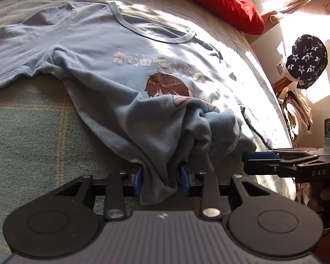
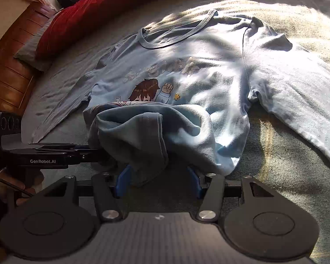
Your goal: Fold clothes
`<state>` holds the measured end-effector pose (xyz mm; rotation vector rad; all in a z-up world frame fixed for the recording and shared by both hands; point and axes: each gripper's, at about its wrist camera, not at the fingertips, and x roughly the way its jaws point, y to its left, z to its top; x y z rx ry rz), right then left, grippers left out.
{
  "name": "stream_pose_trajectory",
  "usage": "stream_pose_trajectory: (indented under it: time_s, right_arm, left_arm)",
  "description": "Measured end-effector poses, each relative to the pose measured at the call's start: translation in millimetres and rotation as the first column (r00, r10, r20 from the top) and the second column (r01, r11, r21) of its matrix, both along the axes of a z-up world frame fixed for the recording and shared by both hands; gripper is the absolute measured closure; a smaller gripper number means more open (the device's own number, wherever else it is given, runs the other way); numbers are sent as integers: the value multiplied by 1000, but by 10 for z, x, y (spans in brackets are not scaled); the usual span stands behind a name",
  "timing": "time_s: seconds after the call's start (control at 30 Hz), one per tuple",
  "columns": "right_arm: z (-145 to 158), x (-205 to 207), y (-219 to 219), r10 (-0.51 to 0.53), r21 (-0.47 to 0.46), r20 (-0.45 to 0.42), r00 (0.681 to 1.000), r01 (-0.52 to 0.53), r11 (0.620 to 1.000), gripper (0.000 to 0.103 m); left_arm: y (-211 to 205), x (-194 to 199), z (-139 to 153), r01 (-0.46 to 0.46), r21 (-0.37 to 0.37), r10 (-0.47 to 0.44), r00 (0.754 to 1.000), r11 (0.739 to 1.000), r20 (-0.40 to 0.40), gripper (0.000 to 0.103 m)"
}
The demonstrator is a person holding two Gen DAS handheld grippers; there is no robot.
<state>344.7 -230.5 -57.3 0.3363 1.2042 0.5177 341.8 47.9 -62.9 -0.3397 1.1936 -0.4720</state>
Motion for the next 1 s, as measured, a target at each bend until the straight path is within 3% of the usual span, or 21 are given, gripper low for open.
stream_pose_trajectory:
  time_s: [0.07,0.1,0.13,0.2,0.53,0.73,0.83,1.0]
  right_arm:
    - [-72,93,77,0,21,21,1000,-1,1000,44]
    - [-101,137,106,6,26,17,1000,-6,1000,48]
    - [-129,182,135,11,32,14,1000,-12,999,65]
    - [-116,181,162,32,36,5,999,-32,999,87]
    - [222,-182,174,108,13,-82,991,-108,994,97]
    - [419,-485,200,97,-10,-163,982,-100,995,97]
    - [463,-601,209,60,-36,-198,978,-68,997,96]
    - [640,-586,131,21,-70,-178,984,-34,997,90]
  left_arm:
    - [-6,6,8,-4,2,4,1000,1000,0,73]
    - [-6,13,15,-3,8,3,1000,1000,0,79]
    - [2,18,26,-3,14,3,1000,1000,1,82]
    - [28,22,56,-6,24,5,1000,1000,3,90]
    - [252,-183,409,-1,85,4,999,996,-38,94]
    - [536,-371,633,11,165,1,997,986,-76,95]
    - [655,-434,700,21,237,5,994,971,-111,95]
    - [656,-555,864,45,346,1,991,937,-131,92]
